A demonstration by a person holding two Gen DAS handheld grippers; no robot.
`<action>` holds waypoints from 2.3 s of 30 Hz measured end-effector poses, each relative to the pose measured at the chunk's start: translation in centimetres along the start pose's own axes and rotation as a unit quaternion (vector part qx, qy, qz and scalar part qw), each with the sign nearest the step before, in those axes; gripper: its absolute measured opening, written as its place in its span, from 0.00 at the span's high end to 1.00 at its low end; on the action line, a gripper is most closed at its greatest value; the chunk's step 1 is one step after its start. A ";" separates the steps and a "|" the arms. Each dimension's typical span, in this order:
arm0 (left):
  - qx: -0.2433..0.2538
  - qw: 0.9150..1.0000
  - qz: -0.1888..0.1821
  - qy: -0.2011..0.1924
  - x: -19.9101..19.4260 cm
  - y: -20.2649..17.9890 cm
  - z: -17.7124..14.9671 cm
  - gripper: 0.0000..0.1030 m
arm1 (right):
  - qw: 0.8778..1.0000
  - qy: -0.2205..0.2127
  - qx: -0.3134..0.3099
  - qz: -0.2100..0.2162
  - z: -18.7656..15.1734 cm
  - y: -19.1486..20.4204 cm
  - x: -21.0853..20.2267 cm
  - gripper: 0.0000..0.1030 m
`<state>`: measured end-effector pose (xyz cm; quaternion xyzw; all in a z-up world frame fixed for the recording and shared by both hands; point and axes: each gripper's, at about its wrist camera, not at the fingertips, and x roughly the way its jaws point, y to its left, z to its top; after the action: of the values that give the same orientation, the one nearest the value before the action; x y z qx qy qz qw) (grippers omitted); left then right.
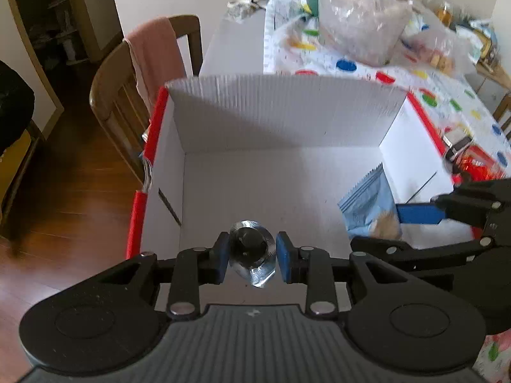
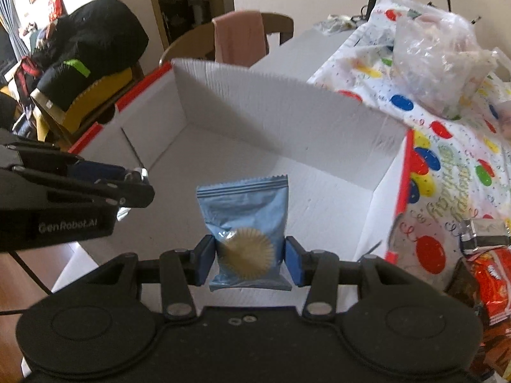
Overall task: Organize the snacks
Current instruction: 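Lower the blue packet into the box and open the right gripper, then move the right gripper back to the yellow folded packet on the table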
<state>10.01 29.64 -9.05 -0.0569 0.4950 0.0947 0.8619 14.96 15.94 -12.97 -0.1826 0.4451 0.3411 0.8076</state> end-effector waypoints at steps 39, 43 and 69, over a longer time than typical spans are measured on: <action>0.001 0.995 -0.047 -0.092 -8.1 -1.4 -2.1 0.36 | 0.993 -0.098 0.057 0.012 -2.1 -0.9 -10.0 0.32; 0.009 0.992 -0.061 -0.114 -9.8 -3.1 -2.3 0.30 | 0.990 -0.123 0.066 0.014 -3.1 -1.4 -12.6 0.26; 0.050 0.986 -0.116 -0.105 -8.5 -20.8 -4.1 0.19 | 0.975 -0.167 0.145 -0.020 -15.0 -14.5 -20.5 0.00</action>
<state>6.93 7.69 -3.68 -0.0604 0.3955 -0.0256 0.9161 8.84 -11.16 -3.89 -0.0130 0.3450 0.2822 0.8951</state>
